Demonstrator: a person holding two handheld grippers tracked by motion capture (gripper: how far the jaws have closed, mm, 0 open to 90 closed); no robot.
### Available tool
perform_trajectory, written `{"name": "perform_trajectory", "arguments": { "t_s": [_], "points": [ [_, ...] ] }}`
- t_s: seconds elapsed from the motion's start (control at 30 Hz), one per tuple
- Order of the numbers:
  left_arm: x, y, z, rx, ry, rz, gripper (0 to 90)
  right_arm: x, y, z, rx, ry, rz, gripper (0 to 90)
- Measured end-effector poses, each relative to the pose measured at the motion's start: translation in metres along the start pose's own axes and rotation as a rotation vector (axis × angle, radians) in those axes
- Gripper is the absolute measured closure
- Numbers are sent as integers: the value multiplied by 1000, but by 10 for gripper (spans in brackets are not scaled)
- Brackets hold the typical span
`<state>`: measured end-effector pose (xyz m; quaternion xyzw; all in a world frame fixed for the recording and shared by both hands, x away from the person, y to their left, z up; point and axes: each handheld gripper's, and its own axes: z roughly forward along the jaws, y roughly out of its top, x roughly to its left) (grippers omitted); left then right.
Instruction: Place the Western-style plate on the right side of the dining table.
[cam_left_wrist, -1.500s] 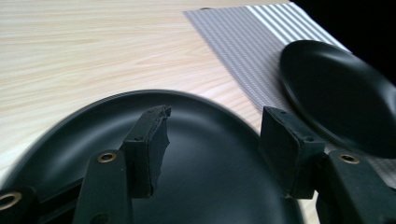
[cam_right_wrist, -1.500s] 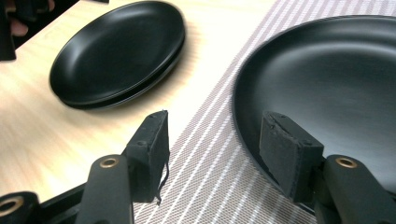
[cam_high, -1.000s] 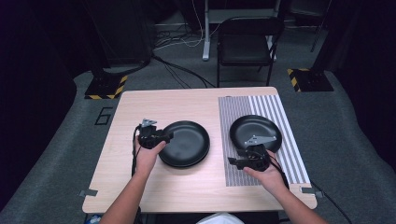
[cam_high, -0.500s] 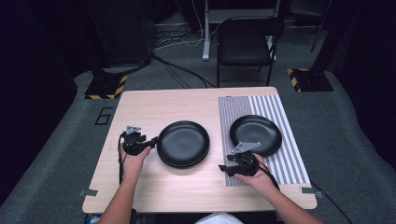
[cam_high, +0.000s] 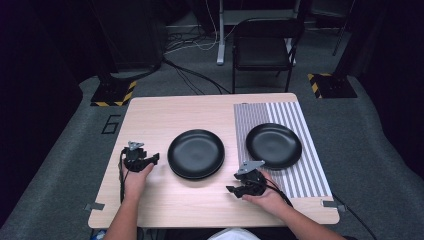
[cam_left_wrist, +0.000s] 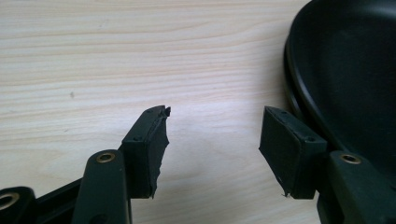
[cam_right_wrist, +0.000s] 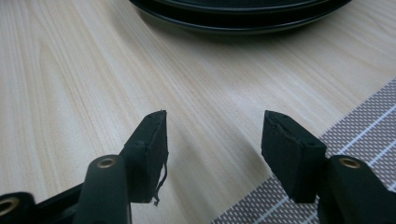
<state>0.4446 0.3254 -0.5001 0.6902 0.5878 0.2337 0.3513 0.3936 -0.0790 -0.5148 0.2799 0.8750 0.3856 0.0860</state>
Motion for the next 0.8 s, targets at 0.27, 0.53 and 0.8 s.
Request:
{"name": "perform_trajectory", "arguments": {
  "t_s": [0.27, 0.53, 0.8],
  "points": [
    [14, -5, 7, 32, 56, -1, 424, 1, -3, 4, -6, -13, 15, 400],
    [16, -7, 18, 48, 73, 26, 417, 2, -7, 7, -31, -22, -4, 388],
    [14, -8, 24, 48, 66, 49, 392, 6, -8, 10, -48, -32, -38, 338]
  ]
}}
